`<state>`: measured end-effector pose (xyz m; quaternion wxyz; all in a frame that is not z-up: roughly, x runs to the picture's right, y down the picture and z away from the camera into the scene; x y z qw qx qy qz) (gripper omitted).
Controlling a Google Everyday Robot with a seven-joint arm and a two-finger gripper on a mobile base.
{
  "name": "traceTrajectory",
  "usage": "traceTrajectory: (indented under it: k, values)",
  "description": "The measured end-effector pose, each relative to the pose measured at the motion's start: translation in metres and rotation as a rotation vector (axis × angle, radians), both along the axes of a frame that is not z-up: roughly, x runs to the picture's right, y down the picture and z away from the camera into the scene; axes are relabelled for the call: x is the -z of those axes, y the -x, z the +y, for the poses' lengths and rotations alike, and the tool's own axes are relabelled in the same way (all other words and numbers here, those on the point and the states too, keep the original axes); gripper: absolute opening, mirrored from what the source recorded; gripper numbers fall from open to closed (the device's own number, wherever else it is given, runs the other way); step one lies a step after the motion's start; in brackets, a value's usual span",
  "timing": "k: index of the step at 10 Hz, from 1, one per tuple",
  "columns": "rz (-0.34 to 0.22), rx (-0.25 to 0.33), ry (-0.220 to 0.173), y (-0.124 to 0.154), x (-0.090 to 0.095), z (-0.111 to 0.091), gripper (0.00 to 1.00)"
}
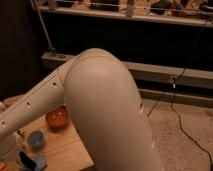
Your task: Place the eraser on the white sponge
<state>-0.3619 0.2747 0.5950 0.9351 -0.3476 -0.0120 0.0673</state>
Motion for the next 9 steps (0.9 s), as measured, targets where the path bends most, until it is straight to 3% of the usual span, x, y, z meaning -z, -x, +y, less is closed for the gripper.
traceTrajectory:
  k: [9]
  values:
    - [0.002,0.016,-0.03,-0.0016,-0.007,-0.0013,0.22]
